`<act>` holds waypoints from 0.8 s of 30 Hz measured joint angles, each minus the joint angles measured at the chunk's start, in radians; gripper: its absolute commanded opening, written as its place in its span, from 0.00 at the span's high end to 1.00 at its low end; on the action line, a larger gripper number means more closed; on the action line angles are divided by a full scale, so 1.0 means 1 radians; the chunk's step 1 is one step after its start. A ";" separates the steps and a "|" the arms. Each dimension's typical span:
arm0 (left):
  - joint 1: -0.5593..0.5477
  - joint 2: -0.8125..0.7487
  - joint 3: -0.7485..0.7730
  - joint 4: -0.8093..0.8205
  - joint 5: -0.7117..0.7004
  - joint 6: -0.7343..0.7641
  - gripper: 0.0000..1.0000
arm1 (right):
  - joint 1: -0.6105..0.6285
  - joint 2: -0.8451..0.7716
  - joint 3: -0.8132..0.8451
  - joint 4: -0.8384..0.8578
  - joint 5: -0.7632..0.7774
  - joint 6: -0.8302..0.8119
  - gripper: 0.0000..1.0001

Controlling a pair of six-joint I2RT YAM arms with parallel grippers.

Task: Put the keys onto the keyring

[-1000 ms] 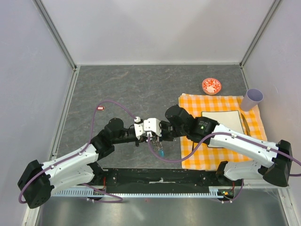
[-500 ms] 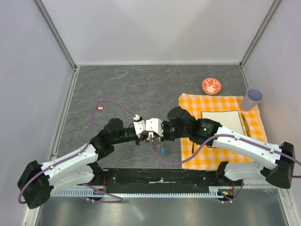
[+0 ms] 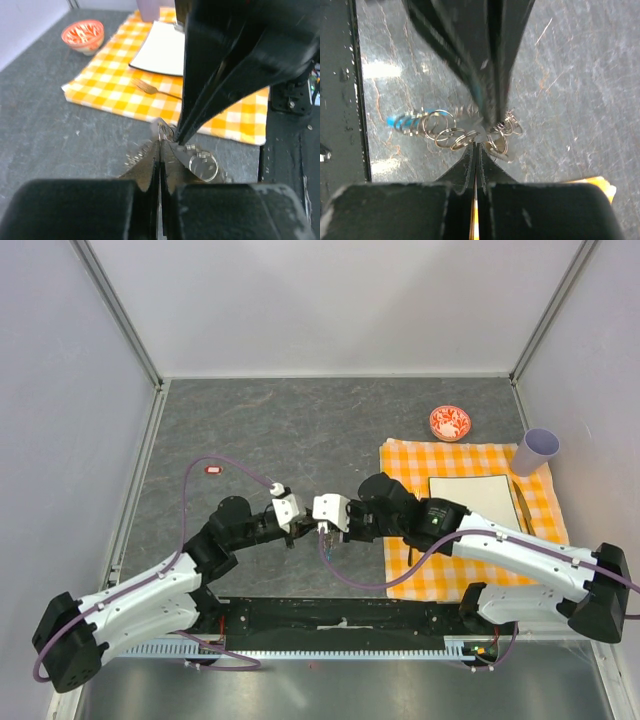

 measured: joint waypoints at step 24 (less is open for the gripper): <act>0.007 0.034 -0.068 0.188 0.004 -0.090 0.52 | -0.036 -0.085 -0.245 0.184 0.014 0.221 1.00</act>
